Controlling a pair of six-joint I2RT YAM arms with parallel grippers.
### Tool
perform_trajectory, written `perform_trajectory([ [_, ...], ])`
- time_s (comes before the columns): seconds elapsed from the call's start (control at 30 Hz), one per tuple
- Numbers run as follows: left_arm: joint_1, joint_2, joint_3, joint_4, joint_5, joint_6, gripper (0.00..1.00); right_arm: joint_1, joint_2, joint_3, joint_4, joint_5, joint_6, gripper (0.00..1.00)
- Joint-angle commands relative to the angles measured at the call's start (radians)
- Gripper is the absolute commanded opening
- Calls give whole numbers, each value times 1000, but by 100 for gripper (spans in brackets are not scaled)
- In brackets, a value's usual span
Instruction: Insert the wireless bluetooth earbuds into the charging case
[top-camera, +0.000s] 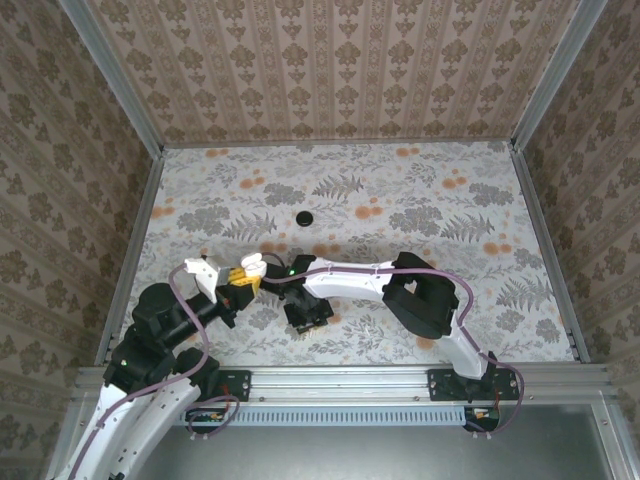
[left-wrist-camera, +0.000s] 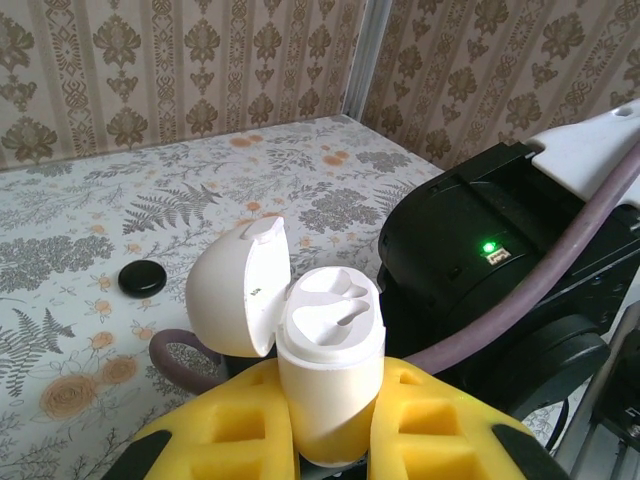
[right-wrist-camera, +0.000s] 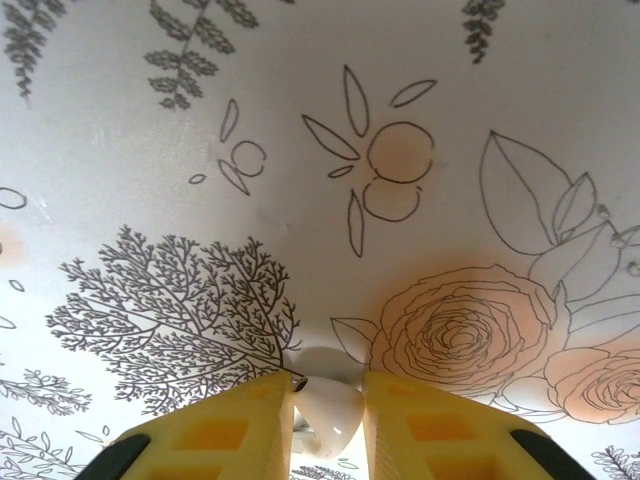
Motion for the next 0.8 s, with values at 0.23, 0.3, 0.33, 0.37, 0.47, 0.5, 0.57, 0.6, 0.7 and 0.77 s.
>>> perform_trajectory([
  [0.23, -6, 30, -29, 122, 104, -42, 0, -67, -141, -90, 60, 104, -46, 19],
  [0.3, -7, 41, -31, 142, 115, -46, 0, -94, -211, -136, 96, 129, -61, 18],
  [0.33, -6, 47, -30, 154, 120, -48, 0, -110, -249, -157, 111, 141, -71, 18],
  [0.37, -6, 56, -30, 165, 123, -48, 0, -121, -284, -180, 130, 150, -78, 18],
  [0.47, -6, 79, -36, 207, 132, -55, 0, -157, -374, -237, 183, 159, -117, 17],
  [0.5, -6, 85, -38, 221, 135, -58, 0, -166, -400, -250, 197, 161, -131, 17],
  [0.57, -6, 100, -48, 260, 146, -67, 0, -182, -447, -275, 220, 166, -168, 16],
  [0.6, -6, 105, -55, 278, 152, -71, 0, -189, -461, -283, 227, 169, -187, 16],
  [0.7, -7, 124, -75, 342, 178, -81, 0, -197, -528, -306, 245, 190, -253, 16],
  [0.77, -7, 138, -96, 394, 194, -94, 0, -199, -580, -326, 265, 205, -303, 16],
])
